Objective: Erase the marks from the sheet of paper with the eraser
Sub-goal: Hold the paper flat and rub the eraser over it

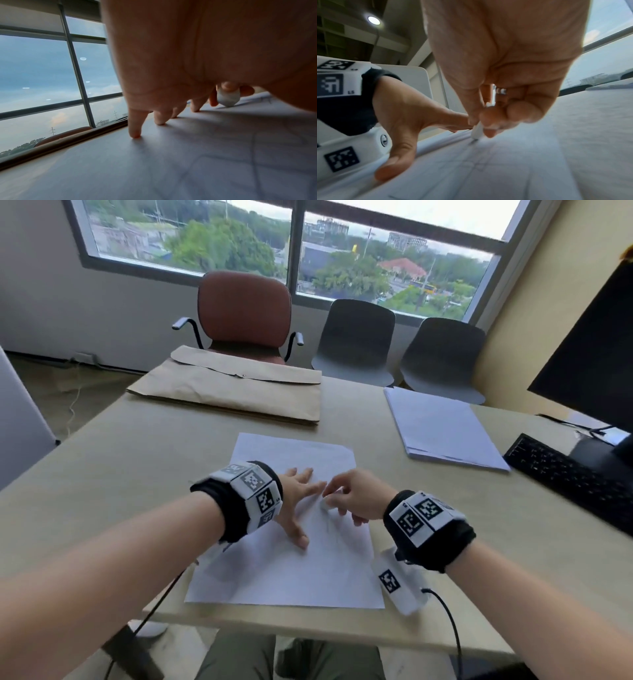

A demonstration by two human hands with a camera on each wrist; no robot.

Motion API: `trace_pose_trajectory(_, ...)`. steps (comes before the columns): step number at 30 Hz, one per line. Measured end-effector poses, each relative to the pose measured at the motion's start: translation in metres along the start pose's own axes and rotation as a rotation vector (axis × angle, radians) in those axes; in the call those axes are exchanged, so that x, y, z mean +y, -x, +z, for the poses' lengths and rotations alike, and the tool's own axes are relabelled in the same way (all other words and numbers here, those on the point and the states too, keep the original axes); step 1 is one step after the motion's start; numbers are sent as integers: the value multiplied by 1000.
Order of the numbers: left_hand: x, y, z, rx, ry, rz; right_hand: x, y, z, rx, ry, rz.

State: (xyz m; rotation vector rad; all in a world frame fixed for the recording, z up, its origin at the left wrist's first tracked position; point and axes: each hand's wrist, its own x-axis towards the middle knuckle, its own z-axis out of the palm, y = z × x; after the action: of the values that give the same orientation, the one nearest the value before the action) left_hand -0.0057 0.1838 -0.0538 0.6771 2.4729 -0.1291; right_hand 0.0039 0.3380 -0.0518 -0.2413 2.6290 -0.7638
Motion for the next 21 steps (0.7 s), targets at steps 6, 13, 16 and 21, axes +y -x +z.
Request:
trace_pose_trajectory(6,1,0,-2,-22,38,-27,2,7,3,-165,67,-96)
trace_pose_trajectory(13,1,-2,-3,-41,50,-27,-2,-14,-7,49,263,-102)
trace_pose_trajectory(16,0,-4,-3,-58,40,-26,-6,3,0,-121,340,-197)
trace_pose_trajectory(21,-3,-7,-1,-66,39,-8,-7,-18,-11,-172,290,-169)
